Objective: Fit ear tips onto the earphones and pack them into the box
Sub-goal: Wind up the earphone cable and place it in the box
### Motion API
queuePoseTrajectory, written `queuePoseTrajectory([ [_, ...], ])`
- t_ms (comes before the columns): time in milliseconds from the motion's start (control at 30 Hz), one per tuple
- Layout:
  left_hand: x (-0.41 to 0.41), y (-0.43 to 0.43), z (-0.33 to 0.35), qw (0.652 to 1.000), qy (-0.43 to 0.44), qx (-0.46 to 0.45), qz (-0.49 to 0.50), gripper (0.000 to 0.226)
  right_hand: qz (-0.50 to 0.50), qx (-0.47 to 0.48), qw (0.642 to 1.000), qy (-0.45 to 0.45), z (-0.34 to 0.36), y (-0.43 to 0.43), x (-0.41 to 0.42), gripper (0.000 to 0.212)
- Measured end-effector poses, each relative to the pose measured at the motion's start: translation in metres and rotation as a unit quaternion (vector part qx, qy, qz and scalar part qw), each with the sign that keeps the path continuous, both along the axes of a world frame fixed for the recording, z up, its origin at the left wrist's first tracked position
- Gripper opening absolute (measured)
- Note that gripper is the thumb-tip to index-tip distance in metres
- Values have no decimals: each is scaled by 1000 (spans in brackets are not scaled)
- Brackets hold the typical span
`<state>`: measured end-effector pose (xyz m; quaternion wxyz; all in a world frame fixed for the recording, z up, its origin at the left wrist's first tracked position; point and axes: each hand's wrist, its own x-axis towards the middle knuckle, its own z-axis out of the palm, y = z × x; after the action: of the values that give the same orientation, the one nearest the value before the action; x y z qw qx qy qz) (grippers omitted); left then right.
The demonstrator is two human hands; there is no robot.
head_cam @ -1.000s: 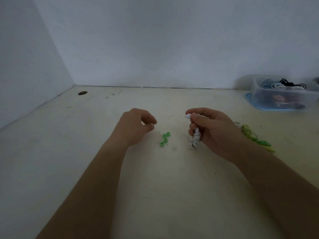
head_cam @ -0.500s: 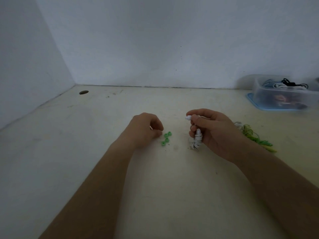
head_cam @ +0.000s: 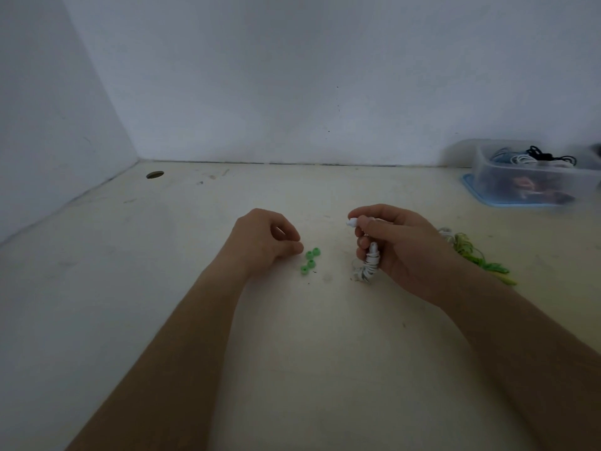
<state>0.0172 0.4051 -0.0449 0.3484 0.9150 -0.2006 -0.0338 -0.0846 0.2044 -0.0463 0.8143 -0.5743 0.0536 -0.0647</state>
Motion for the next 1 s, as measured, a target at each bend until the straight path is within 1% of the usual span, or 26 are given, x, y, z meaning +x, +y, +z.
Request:
queuePoseTrajectory([
  [100,2,-1,-1,999,16,-45,15,6,5,-2,1000,1,0,0,0,15],
  [267,1,1,-1,996,52,-72,-2,6,6,-5,1000,8,1,0,-1,15],
  [467,-1,6,7,986,86,-145,-1,16,11,-10,1000,11,0,-2,-2,15],
  [567,-5,4,11,967,108,-233,2,22,15,-15,1000,3,-1,-3,-3,14],
  [633,-10,0,12,951,118,-285,-16,19,11,-28,1000,-6,-2,-2,-3,14],
  [767,-23,-12,14,926,153,-340,-54,15,-3,-38,999,-39,-3,1,-1,14],
  [867,-27,-18,14,903,185,-378,-82,15,-11,-49,997,-58,-4,1,-1,31],
  [900,-28,-20,14,897,193,-387,-90,16,-17,-62,996,-62,-5,0,-1,32],
  [1000,-30,-23,15,880,214,-409,-114,16,-39,-92,992,-75,-7,-1,-1,20],
])
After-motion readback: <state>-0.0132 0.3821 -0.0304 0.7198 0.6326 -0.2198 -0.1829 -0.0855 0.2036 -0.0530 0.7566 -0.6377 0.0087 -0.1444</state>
